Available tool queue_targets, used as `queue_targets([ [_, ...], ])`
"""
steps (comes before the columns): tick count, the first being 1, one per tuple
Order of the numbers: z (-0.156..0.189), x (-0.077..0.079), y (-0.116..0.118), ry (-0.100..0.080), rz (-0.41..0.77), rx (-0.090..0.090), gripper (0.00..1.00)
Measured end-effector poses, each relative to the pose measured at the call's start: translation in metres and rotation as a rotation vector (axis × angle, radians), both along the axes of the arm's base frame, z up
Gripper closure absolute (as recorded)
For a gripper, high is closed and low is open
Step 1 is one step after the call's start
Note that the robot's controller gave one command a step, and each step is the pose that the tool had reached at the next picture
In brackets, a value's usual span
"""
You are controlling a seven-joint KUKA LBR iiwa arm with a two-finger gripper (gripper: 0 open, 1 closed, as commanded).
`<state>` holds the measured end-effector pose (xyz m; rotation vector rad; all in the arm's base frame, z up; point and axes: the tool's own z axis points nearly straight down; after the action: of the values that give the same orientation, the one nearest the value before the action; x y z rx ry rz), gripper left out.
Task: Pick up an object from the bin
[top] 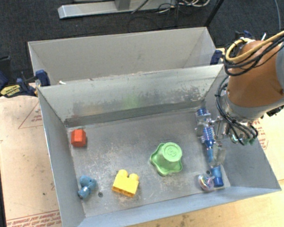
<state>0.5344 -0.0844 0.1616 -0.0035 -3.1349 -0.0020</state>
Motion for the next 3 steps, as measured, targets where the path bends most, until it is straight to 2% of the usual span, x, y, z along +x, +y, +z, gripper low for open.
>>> queue_targets([
  [1, -0.0726, -0.0359, -0.0333, -0.004, 0.484, 0.002, 0.00],
  [2, -0.0705, -0.0338, -0.0320, -0.009, 0.487, 0.001, 1.00],
  [3, -0.0709, -0.0344, -0.0318, -0.007, 0.488, 0.002, 0.00],
])
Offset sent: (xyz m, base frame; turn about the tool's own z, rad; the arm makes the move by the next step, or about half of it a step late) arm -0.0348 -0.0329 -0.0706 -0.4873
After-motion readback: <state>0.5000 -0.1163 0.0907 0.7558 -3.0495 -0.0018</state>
